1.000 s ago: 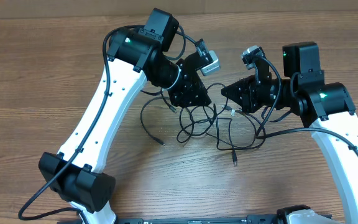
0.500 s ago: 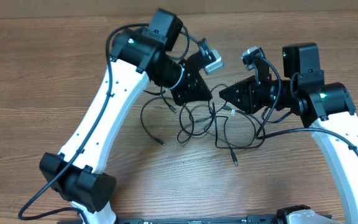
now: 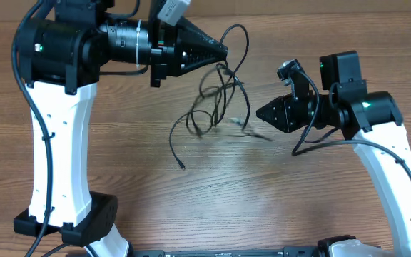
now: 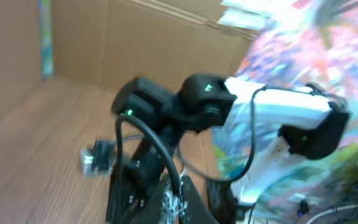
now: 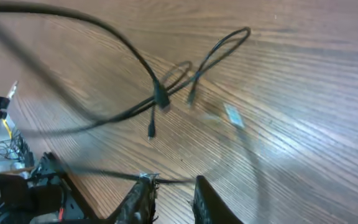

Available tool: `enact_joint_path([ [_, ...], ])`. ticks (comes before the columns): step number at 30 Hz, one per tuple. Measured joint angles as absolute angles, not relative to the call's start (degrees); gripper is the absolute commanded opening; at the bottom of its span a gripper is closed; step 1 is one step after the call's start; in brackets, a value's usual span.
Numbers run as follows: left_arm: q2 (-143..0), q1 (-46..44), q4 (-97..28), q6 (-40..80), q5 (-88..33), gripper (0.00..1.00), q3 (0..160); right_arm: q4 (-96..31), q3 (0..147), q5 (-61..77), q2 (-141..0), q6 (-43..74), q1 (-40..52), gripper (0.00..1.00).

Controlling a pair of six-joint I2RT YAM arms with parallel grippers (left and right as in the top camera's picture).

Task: Untangle cables

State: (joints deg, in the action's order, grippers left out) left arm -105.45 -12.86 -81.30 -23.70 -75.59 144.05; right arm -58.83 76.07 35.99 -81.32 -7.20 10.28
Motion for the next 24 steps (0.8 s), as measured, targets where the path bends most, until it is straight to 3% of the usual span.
enact_joint_path([
  [6, -105.4, -14.0, -84.0, -12.0, -52.5, 0.04, 142.0, -58.1, 76.1, 39.8, -81.9, -6.0, 10.3, 0.33],
  [11, -105.5, -14.3, -84.1, -4.0, -47.1, 0.04, 140.2, -55.6, 76.1, 49.3, -81.9, -5.8, 10.3, 0.36],
  [18, -105.5, -14.3, -84.1, -0.3, -42.5, 0.04, 140.2, -55.0, 76.1, 55.3, -81.9, -5.9, 10.3, 0.29],
  [23, -105.5, -14.3, -84.0, 3.1, -22.2, 0.05, 140.2, -57.8, 76.1, 52.1, -81.9, -6.0, 10.3, 0.29],
  [24, -105.5, -14.3, -84.1, 4.6, -17.3, 0.24, 140.2, -58.4, 76.1, 51.3, -81.9, -6.0, 10.3, 0.29],
])
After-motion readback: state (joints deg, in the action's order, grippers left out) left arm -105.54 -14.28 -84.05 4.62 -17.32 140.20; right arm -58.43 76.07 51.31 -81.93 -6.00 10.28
